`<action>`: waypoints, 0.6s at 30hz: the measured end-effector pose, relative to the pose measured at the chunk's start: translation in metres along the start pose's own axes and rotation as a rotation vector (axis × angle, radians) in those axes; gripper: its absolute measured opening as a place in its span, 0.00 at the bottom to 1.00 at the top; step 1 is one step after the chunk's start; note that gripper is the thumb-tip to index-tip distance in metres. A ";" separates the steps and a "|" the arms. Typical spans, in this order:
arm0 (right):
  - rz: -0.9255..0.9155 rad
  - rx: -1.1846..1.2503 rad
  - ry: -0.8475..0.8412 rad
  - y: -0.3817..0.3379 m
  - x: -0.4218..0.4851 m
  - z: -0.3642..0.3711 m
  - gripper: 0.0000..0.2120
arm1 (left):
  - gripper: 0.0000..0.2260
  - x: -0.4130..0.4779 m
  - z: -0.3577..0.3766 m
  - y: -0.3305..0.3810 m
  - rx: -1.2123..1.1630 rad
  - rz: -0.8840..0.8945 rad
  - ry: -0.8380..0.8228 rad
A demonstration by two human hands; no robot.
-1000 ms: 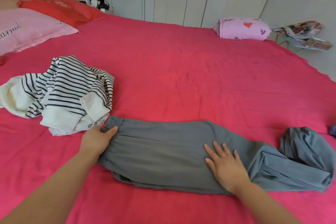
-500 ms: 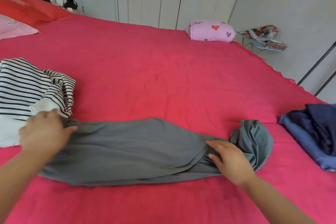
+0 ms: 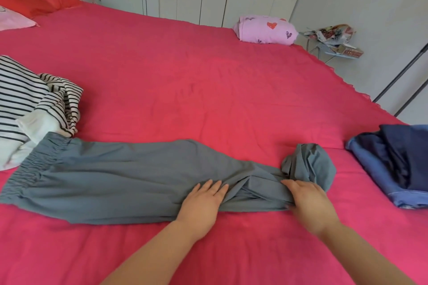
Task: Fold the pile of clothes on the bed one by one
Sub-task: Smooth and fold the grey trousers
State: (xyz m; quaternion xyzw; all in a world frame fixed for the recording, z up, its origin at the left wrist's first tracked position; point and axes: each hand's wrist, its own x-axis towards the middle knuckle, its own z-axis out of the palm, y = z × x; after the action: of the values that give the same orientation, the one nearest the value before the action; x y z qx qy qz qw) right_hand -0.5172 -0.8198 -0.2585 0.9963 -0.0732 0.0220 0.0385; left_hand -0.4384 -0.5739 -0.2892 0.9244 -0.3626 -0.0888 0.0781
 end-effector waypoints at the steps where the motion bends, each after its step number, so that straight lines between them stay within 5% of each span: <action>1: -0.030 -0.041 0.098 0.003 -0.001 0.002 0.16 | 0.27 -0.001 -0.002 -0.003 -0.006 0.001 -0.002; 5: -0.008 -0.189 0.359 0.022 -0.002 -0.027 0.12 | 0.27 -0.005 -0.005 -0.012 -0.030 0.003 -0.006; 8: 0.051 -0.168 0.348 0.041 -0.011 -0.041 0.12 | 0.42 -0.009 0.002 -0.014 -0.024 0.064 0.006; 11: 0.089 -0.193 -0.136 0.066 -0.023 -0.027 0.24 | 0.30 -0.011 0.003 -0.010 0.017 0.034 -0.051; 13: 0.121 0.017 -0.365 0.078 -0.030 -0.021 0.35 | 0.28 -0.010 -0.003 -0.006 0.007 0.045 -0.063; 16: 0.350 0.419 0.027 0.081 -0.024 -0.028 0.18 | 0.34 -0.002 -0.020 0.008 -0.076 0.164 -0.061; 18: 0.486 0.370 0.252 0.083 -0.011 -0.033 0.14 | 0.42 0.010 -0.025 0.022 -0.118 0.182 -0.034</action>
State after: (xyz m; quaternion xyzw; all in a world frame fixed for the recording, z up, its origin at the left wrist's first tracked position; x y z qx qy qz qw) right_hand -0.5418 -0.8978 -0.2205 0.9293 -0.2981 0.1665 -0.1408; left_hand -0.4401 -0.5948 -0.2616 0.8797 -0.4406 -0.1182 0.1342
